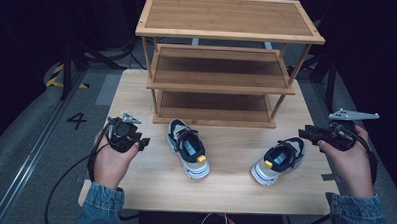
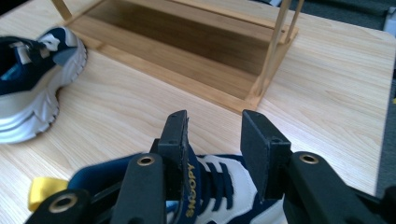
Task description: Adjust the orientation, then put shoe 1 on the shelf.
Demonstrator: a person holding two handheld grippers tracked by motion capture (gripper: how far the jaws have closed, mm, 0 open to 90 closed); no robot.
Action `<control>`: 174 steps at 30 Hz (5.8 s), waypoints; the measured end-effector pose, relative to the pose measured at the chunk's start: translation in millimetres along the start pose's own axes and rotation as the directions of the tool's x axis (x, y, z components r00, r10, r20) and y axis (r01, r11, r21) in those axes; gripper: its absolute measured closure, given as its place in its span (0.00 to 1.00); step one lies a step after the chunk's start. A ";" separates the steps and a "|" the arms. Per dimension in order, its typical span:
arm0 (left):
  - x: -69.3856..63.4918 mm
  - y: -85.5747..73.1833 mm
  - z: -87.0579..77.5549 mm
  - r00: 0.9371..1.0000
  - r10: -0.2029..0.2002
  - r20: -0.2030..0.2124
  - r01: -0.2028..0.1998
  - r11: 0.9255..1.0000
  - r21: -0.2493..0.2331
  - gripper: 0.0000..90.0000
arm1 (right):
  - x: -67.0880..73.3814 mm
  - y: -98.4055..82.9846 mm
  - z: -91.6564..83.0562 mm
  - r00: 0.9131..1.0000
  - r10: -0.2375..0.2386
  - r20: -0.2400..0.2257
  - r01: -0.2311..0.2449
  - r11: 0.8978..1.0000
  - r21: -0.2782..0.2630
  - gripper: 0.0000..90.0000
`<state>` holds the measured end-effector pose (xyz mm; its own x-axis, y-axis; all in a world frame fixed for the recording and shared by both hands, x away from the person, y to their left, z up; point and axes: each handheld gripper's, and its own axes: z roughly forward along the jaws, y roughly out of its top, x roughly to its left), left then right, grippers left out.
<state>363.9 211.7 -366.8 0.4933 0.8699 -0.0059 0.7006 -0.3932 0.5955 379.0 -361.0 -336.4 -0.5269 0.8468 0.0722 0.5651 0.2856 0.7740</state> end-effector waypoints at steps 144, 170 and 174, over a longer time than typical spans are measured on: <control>-125.8 38.3 46.7 0.820 0.441 0.365 -0.515 0.847 0.135 0.75 | 6.5 -25.8 1.5 0.999 -0.004 -0.033 0.007 0.997 0.077 0.65; -136.4 93.0 -16.5 0.784 0.506 0.360 -0.560 0.827 0.055 0.75 | 5.2 -41.5 -18.2 1.000 0.022 0.009 -0.022 0.997 0.074 0.65; -139.5 98.3 -26.2 0.775 0.513 0.369 -0.573 0.816 0.069 0.75 | 5.3 -42.0 -18.8 1.000 0.025 0.011 -0.025 0.997 0.076 0.65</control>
<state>350.4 59.5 -286.4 0.9319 0.3627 0.0046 0.3249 -0.8403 0.4341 340.6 -377.0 -356.8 -0.5056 0.8587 0.0840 0.6246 0.2971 0.7222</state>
